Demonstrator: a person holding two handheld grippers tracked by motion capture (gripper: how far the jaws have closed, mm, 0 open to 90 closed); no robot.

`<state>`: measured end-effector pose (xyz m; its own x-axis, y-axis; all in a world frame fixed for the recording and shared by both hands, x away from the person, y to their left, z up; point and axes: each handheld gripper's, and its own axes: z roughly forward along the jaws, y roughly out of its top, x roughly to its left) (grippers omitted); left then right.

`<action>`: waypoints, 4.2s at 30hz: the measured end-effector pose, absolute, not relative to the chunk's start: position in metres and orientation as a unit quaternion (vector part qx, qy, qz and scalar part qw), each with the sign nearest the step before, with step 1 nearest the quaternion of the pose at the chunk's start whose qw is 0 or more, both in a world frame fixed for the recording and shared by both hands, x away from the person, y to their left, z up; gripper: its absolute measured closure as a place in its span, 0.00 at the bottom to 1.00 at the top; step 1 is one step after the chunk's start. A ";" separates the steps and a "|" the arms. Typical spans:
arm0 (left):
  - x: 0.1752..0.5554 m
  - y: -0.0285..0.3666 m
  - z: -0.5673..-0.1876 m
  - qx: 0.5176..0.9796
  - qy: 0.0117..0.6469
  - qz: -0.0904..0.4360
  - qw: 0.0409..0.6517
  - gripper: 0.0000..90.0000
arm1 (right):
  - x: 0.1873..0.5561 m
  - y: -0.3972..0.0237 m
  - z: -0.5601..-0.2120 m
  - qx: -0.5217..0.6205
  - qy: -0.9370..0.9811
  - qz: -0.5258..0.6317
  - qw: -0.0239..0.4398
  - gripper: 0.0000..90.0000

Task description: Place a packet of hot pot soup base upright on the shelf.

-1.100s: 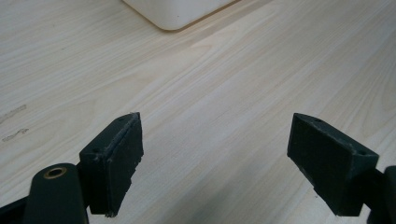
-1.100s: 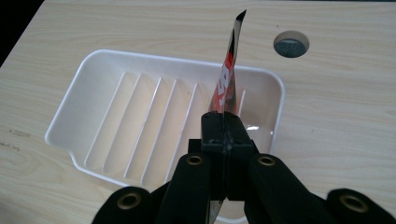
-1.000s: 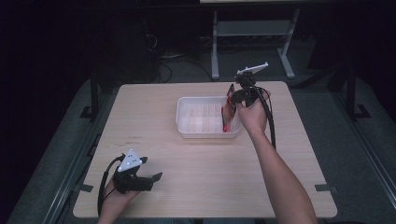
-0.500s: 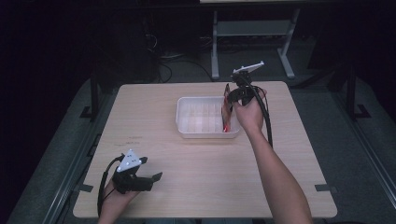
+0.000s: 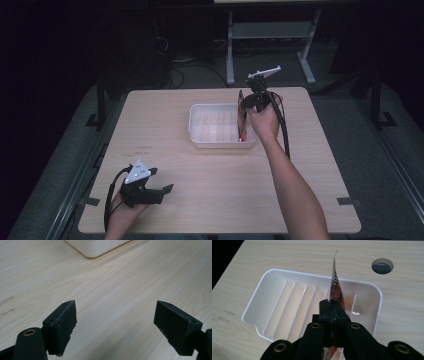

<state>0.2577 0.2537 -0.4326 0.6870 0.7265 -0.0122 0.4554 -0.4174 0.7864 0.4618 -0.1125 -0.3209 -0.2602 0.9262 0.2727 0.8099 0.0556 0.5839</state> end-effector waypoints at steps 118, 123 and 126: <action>0.258 0.253 -0.434 0.825 0.363 0.180 0.394 0.21 | 0.356 -0.176 -0.358 0.462 0.777 0.426 -0.023 0.49; 0.259 0.252 -0.435 0.828 0.360 0.179 0.391 0.21 | 0.351 -0.178 -0.364 0.464 0.777 0.425 -0.023 0.50; 0.259 0.253 -0.435 0.826 0.362 0.179 0.393 0.21 | 0.347 -0.180 -0.369 0.464 0.775 0.428 -0.025 0.50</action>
<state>0.2588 0.2528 -0.4350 0.6732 0.7394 0.0118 0.4577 -0.4292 0.7787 0.3469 -0.1802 -0.3688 -0.5684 0.6982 0.4352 0.7407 0.2040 0.6402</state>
